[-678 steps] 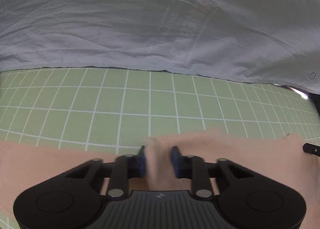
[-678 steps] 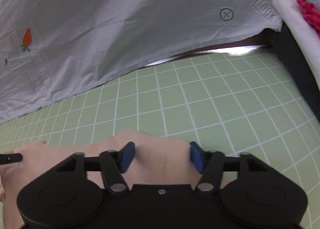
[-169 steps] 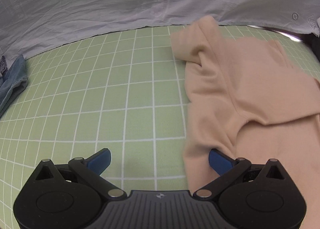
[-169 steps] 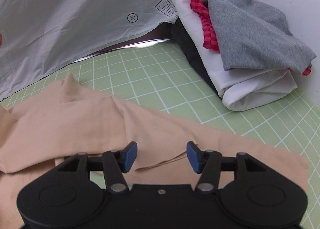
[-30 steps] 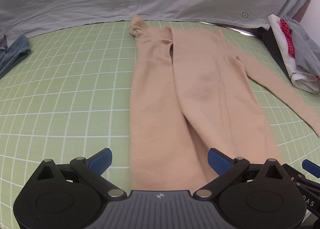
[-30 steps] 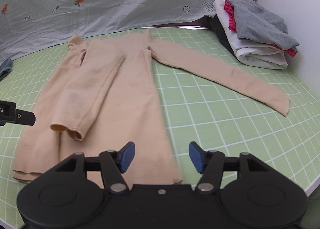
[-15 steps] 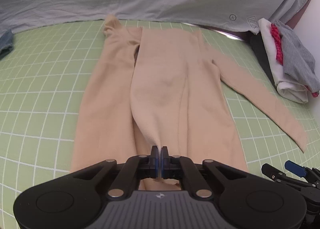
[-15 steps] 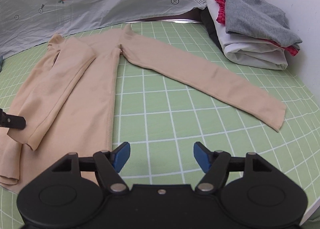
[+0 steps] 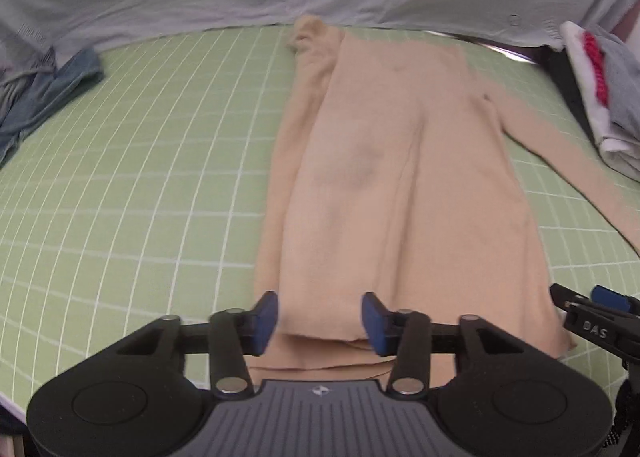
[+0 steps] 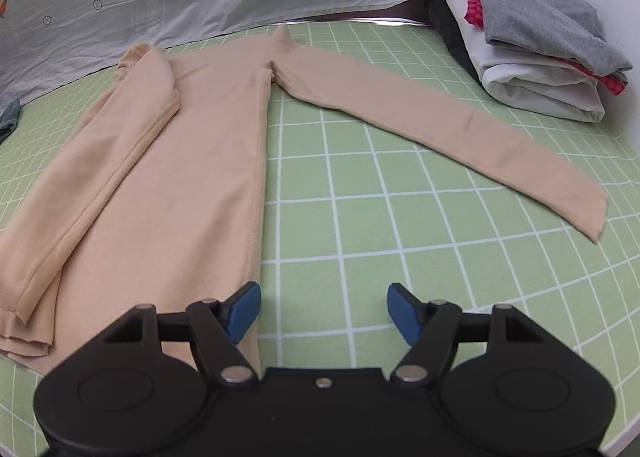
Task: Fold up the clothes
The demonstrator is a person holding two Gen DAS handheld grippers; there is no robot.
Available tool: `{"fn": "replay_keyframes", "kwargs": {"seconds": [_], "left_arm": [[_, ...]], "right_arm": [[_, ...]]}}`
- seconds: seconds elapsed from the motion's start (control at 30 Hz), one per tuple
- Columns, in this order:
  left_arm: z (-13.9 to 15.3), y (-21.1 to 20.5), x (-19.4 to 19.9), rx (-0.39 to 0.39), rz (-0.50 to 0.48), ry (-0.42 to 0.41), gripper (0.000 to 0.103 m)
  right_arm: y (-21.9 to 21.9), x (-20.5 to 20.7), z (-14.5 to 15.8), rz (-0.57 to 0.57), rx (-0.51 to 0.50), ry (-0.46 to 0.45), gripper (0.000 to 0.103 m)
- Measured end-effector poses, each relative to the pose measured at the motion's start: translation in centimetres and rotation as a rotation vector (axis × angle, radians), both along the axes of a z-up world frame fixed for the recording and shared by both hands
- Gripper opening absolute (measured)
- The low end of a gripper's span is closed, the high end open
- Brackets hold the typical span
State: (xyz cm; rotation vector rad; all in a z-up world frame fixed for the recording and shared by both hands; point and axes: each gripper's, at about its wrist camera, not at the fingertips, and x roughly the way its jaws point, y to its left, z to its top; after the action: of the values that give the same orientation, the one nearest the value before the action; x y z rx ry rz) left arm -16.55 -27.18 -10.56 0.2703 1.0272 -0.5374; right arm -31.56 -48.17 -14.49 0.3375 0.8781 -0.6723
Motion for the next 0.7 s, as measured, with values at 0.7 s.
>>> {"fn": "replay_keyframes", "kwargs": {"seconds": [0.7], "left_arm": [[-1.6,0.6,2.9,0.012,0.036,-0.03,0.093]], "right_arm": [[-0.1,-1.1,0.5,-0.066,-0.038,0.015,0.078]]}}
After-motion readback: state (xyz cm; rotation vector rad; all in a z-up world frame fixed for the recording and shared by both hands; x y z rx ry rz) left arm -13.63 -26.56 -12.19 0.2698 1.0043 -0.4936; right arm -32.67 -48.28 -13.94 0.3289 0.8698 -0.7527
